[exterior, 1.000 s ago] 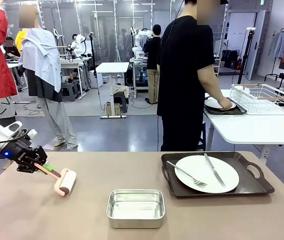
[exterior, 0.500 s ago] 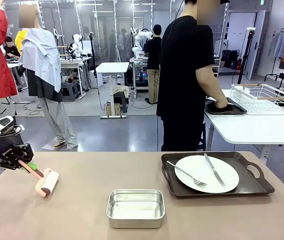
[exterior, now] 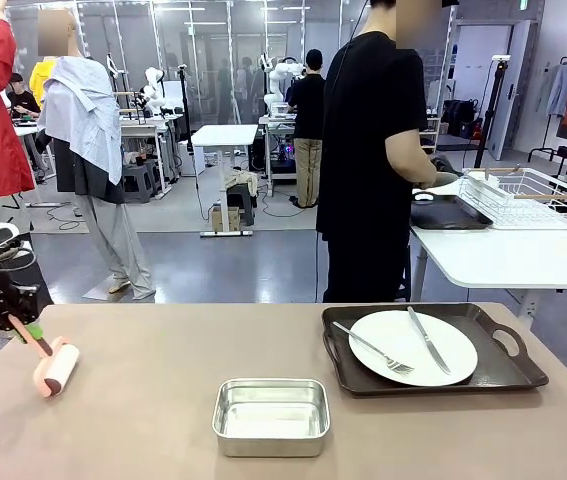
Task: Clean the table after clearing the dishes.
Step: When the left (or right) Handle tray is removed, use the left hand (or right hand) to clean the left (or right) side of the table with the Lint Roller.
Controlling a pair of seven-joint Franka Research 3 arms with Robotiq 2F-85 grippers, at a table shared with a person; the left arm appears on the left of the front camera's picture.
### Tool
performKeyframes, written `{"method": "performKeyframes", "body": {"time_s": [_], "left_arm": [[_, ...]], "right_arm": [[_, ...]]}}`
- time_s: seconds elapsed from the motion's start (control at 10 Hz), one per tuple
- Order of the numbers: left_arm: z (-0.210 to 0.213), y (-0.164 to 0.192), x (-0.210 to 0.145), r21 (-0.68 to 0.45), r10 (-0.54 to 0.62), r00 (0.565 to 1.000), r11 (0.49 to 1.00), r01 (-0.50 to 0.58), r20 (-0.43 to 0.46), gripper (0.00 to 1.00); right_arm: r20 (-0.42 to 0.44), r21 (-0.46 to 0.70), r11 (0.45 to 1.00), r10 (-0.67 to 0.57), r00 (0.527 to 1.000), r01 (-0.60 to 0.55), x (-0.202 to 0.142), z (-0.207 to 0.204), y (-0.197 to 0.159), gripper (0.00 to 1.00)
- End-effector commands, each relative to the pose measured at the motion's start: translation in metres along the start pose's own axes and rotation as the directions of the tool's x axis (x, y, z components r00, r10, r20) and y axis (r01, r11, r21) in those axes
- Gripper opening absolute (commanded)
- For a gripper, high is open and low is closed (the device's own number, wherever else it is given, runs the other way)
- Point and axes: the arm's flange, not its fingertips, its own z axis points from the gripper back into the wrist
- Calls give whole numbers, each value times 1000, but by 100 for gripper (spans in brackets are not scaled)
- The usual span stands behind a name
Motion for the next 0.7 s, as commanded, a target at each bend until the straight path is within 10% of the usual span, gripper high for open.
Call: {"method": "performKeyframes", "body": {"time_s": [0.0, 0.6], "left_arm": [[1, 6, -14, 111, 17, 1000, 994, -20, 21, 20], [82, -50, -36, 119, -113, 967, 989, 88, 230, 20]], "right_arm": [[2, 10, 1000, 9, 1000, -9, -1, 2, 2, 100], [2, 10, 1000, 9, 1000, -9, -1, 2, 2, 100]]}}
